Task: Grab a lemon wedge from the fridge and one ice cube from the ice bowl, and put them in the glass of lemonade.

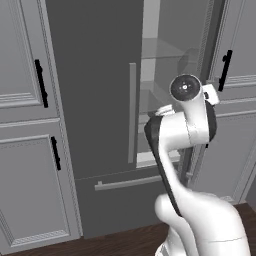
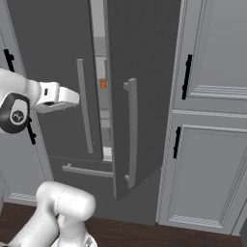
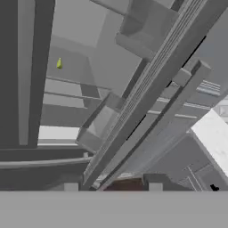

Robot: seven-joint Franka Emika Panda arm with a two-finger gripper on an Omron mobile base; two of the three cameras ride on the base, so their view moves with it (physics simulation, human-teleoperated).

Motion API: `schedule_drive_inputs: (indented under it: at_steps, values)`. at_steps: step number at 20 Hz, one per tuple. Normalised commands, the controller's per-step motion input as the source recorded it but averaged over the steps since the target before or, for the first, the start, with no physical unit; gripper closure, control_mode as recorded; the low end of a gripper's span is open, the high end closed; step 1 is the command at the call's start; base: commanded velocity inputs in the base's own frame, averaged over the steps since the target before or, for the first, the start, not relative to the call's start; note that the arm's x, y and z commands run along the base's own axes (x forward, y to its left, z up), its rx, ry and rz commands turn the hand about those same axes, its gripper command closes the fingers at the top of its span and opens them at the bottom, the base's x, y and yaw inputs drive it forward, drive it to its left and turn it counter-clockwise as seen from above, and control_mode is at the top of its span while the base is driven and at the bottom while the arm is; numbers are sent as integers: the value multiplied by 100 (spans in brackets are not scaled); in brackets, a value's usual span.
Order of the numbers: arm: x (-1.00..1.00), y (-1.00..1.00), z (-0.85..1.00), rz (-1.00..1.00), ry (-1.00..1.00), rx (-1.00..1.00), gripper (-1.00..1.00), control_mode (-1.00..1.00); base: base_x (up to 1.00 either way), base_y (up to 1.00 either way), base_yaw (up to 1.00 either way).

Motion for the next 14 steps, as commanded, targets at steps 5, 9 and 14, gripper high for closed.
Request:
schedule_drive_inputs:
  at_steps: [5, 9, 14]
  values:
    - [65, 0, -46, 3, 40, -54, -100, -100, 0, 0, 0]
    - [48, -20, -98, 0, 1, -37, -100, -100, 0, 0, 0]
    - [82, -3, -28, 0, 8, -16, -100, -100, 0, 0, 0]
